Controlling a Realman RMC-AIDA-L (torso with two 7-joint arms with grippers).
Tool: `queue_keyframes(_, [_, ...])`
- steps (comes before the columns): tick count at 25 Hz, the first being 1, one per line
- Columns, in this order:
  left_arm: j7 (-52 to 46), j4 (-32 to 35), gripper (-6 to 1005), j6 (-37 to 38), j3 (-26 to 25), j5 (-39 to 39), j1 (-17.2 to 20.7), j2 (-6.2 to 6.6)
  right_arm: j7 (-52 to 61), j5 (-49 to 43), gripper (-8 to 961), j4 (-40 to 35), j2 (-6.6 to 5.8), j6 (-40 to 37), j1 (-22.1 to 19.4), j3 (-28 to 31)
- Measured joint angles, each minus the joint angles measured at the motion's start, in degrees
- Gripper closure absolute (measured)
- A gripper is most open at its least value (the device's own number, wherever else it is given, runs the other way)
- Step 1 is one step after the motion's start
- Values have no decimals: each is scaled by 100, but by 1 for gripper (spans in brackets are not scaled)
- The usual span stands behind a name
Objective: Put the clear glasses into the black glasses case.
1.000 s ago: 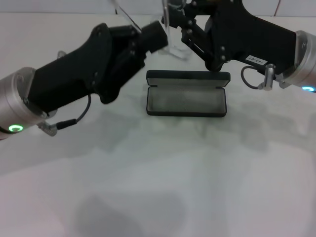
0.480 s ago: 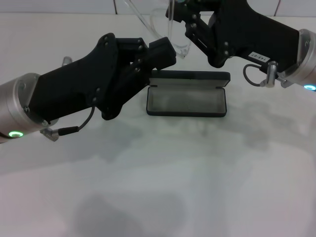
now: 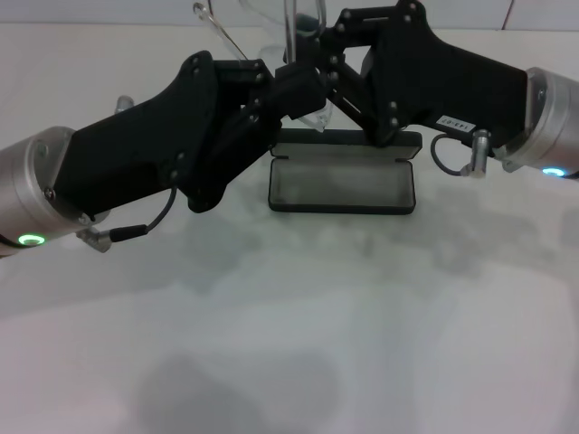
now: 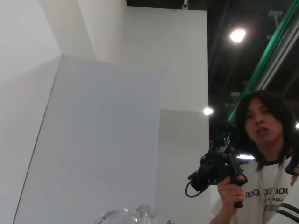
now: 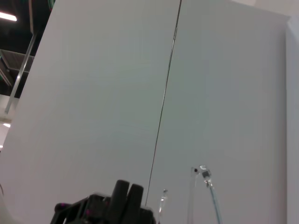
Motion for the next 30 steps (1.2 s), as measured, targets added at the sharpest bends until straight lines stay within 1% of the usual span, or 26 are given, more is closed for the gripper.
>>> queue_keyframes(13, [-12, -44, 949, -20, -49, -25, 0, -8, -26, 11, 872, -231, 0, 347, 64, -442])
queue_keyframes(30, [-44, -90, 949, -50, -81, -99, 37, 0, -40, 22, 876, -233, 0, 351, 57, -488])
